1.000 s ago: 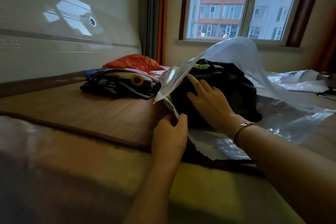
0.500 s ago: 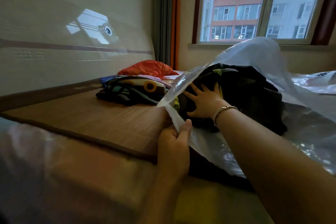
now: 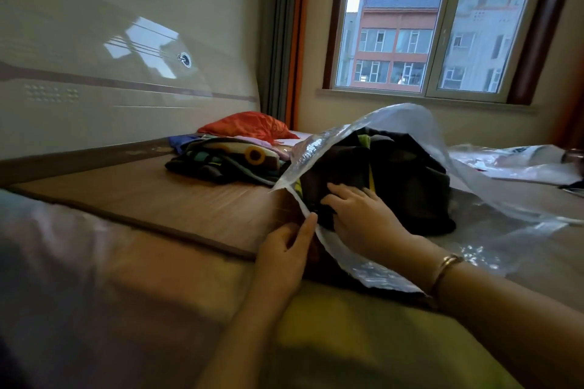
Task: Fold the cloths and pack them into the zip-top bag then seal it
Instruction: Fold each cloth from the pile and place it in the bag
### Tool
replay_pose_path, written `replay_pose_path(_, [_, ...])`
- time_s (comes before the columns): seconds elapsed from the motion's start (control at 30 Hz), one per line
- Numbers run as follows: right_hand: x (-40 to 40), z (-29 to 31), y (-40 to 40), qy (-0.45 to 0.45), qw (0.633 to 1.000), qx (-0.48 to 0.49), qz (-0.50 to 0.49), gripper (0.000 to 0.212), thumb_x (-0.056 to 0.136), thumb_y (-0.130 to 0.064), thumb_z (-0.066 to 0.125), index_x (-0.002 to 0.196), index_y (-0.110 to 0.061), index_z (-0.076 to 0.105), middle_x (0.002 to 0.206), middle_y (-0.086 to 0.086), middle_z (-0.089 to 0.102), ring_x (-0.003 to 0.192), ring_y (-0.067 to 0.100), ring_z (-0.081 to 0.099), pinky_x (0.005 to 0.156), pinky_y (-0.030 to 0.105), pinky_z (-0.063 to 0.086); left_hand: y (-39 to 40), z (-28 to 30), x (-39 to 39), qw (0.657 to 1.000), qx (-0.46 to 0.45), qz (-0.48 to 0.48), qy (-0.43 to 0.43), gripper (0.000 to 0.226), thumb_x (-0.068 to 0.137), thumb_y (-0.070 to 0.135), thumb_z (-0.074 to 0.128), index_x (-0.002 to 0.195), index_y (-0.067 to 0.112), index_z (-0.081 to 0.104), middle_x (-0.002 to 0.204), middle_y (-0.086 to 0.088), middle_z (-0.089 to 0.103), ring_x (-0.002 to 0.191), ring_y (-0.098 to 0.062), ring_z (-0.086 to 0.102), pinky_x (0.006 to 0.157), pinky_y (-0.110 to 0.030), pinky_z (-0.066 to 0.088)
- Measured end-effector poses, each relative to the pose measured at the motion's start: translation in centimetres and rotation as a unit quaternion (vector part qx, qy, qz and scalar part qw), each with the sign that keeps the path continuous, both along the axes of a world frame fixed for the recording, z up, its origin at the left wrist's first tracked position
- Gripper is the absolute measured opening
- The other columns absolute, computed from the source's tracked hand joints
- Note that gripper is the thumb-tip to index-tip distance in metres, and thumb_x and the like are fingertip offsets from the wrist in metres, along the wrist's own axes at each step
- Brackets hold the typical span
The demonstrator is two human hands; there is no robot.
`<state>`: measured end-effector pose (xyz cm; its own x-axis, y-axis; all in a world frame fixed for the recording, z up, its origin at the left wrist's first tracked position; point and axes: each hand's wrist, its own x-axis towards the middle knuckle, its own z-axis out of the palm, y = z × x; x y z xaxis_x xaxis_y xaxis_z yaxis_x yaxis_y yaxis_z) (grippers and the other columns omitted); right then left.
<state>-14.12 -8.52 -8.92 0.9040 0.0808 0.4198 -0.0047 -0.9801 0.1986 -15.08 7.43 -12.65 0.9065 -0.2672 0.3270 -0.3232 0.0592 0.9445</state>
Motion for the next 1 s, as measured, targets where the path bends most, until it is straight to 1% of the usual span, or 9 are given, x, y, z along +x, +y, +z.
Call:
replay_pose_path(0.1, [-4.3, 0.7, 2.2, -0.069, 0.994, -0.001, 0.079, 0.024, 0.089, -0.01, 0.05, 0.104, -0.015, 0.068, 0.118, 0.004, 0.064, 0.106, 0.024, 0.06, 0.085, 0.029, 0.05, 1.8, -0.5, -0.6, 0.999, 0.003, 0.041, -0.009, 0.05, 0.098, 0.039, 0.043, 0.06, 0.009, 0.055, 0.058, -0.001, 0.061, 0.056, -0.005, 0.053, 0.051, -0.014, 0.037])
replay_pose_path(0.2, [-7.2, 1.5, 5.3, -0.099, 0.987, 0.029, 0.12, 0.013, 0.08, -0.006, 0.059, 0.087, -0.014, 0.067, 0.089, -0.001, 0.066, 0.078, 0.018, 0.06, 0.06, 0.008, 0.035, 4.0, -0.8, -0.8, 0.998, 0.021, 0.062, -0.021, 0.039, 0.1, 0.026, 0.042, 0.075, 0.006, 0.064, 0.081, -0.014, 0.067, 0.075, -0.019, 0.058, 0.062, -0.02, 0.041])
replay_pose_path(0.37, [-7.5, 1.6, 10.2, -0.087, 0.975, 0.109, 0.173, 0.019, 0.089, -0.009, 0.051, 0.103, -0.015, 0.06, 0.105, -0.004, 0.058, 0.095, 0.013, 0.053, 0.074, 0.022, 0.047, 8.8, -0.2, 0.3, 0.992, 0.038, 0.1, -0.061, 0.023, 0.097, 0.014, 0.049, 0.078, 0.017, 0.061, 0.078, 0.003, 0.066, 0.076, -0.007, 0.06, 0.059, -0.007, 0.042])
replay_pose_path(0.47, [-4.7, 0.9, 13.3, -0.032, 0.972, 0.155, 0.173, 0.034, 0.095, -0.015, 0.046, 0.127, -0.021, 0.052, 0.129, -0.005, 0.052, 0.112, 0.011, 0.053, 0.089, 0.024, 0.048, 12.0, 0.3, 2.7, 0.988, 0.094, 0.104, -0.062, 0.017, 0.098, 0.012, 0.046, 0.103, 0.018, 0.061, 0.102, 0.004, 0.065, 0.092, -0.003, 0.058, 0.065, -0.009, 0.042])
replay_pose_path(0.6, [1.6, -0.6, 16.4, 0.059, 0.964, 0.24, 0.092, 0.049, 0.098, -0.021, 0.042, 0.145, -0.02, 0.032, 0.147, -0.001, 0.035, 0.123, 0.018, 0.046, 0.095, 0.03, 0.046, 15.2, 1.0, 8.7, 0.962, 0.236, 0.118, -0.075, 0.036, 0.1, 0.021, 0.043, 0.135, 0.019, 0.049, 0.133, 0.003, 0.053, 0.117, -0.008, 0.048, 0.087, -0.018, 0.039])
replay_pose_path(0.7, [7.7, -1.3, 16.8, 0.047, 0.957, 0.283, 0.048, 0.049, 0.097, -0.019, 0.045, 0.144, -0.012, 0.033, 0.149, 0.007, 0.034, 0.129, 0.022, 0.042, 0.101, 0.029, 0.038, 16.6, 1.1, 13.9, 0.911, 0.392, 0.108, -0.07, 0.044, 0.1, 0.034, 0.041, 0.142, 0.02, 0.042, 0.144, -0.003, 0.045, 0.132, -0.02, 0.041, 0.11, -0.036, 0.033])
replay_pose_path(0.8, [14.5, -1.9, 16.6, 0.036, 0.95, 0.31, 0.001, 0.051, 0.094, -0.018, 0.048, 0.142, -0.009, 0.034, 0.15, 0.01, 0.031, 0.135, 0.025, 0.034, 0.109, 0.034, 0.031, 17.7, 0.6, 18.2, 0.825, 0.56, 0.054, -0.049, 0.054, 0.099, 0.052, 0.031, 0.148, 0.031, 0.029, 0.157, 0.0, 0.024, 0.145, -0.025, 0.019, 0.118, -0.047, 0.012])
replay_pose_path(0.9, [21.1, -2.5, 16.2, 0.047, 0.951, 0.305, -0.033, 0.057, 0.091, -0.017, 0.05, 0.143, -0.009, 0.029, 0.155, 0.015, 0.019, 0.14, 0.031, 0.025, 0.113, 0.04, 0.029, 18.4, 0.0, 22.0, 0.784, 0.619, 0.041, -0.03, 0.067, 0.089, 0.073, 0.017, 0.149, 0.046, 0.007, 0.161, 0.01, -0.001, 0.148, -0.022, -0.005, 0.117, -0.05, -0.005])
replay_pose_path(1.0, [26.5, -2.6, 14.4, 0.039, 0.965, 0.249, -0.077, 0.064, 0.093, -0.016, 0.048, 0.149, -0.012, 0.017, 0.159, 0.015, 0.001, 0.146, 0.033, 0.007, 0.116, 0.046, 0.021, 18.8, -0.4, 25.8, 0.772, 0.631, 0.067, -0.043, 0.074, 0.082, 0.081, 0.009, 0.148, 0.048, 0.002, 0.16, 0.012, -0.004, 0.148, -0.02, -0.009, 0.117, -0.05, -0.006])
